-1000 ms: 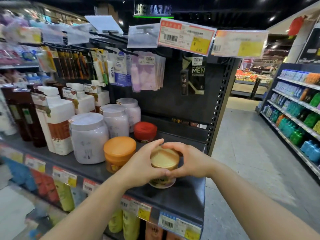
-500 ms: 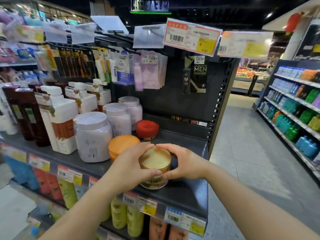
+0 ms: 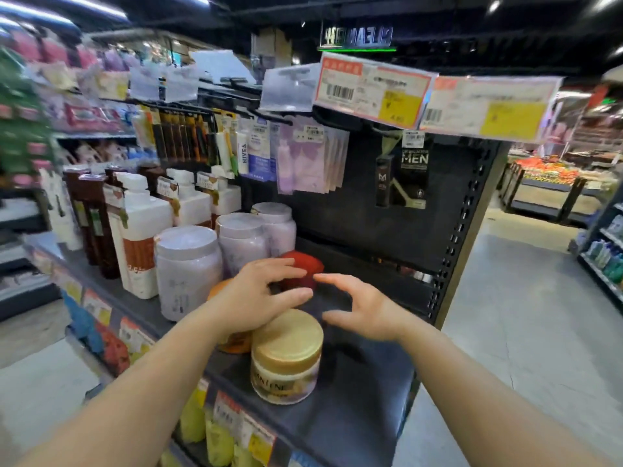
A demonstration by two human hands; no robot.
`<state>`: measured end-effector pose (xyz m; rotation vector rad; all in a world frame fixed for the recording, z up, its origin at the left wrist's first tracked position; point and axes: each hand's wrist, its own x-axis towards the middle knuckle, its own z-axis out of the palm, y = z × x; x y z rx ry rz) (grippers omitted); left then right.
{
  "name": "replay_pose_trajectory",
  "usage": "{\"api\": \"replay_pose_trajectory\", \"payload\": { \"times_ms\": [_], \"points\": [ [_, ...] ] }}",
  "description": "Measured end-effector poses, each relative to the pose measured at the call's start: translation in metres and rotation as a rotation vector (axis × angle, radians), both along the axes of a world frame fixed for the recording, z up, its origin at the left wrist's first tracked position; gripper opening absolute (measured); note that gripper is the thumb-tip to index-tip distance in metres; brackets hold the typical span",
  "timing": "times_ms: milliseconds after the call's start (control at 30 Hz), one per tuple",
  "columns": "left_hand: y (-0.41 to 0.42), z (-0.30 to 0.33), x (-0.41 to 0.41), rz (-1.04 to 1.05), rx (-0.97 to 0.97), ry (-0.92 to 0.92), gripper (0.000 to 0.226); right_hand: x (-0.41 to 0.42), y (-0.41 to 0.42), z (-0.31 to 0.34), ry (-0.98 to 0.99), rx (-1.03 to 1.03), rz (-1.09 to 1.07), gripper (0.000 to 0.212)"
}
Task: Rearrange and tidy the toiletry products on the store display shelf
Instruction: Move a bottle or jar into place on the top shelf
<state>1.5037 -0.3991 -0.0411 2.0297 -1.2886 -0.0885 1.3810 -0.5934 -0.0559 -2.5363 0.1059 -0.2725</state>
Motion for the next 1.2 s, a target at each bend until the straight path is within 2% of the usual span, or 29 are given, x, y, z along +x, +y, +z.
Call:
{"api": "replay_pose_trajectory", "payload": {
  "times_ms": [133, 300, 567, 933, 1200],
  "points": [
    [-0.009, -0.008, 0.005, 0.071, 0.024, 0.038, 0.056, 0.036, -0.025, -0.003, -0.068, -0.063, 0.070, 0.065],
    [-0.015, -0.013, 0.000, 0.197, 0.048, -0.093, 0.078, 0.080, -0.046, -0.021, -0.029, -0.211, 0.120, 0.069],
    [-0.017, -0.015, 0.003, 0.315, 0.145, -0.071, 0.105, 0.120, -0.058, -0.041, 0.101, -0.350, 0.080, 0.079],
    [-0.019, -0.013, 0.004, 0.318, 0.190, -0.026, 0.109, 0.101, -0.063, -0.051, 0.052, -0.340, 0.082, 0.081],
    [-0.017, -0.015, 0.008, 0.322, 0.246, -0.035, 0.112, 0.064, -0.053, -0.051, 0.051, -0.279, -0.005, 0.075]
  ]
}}
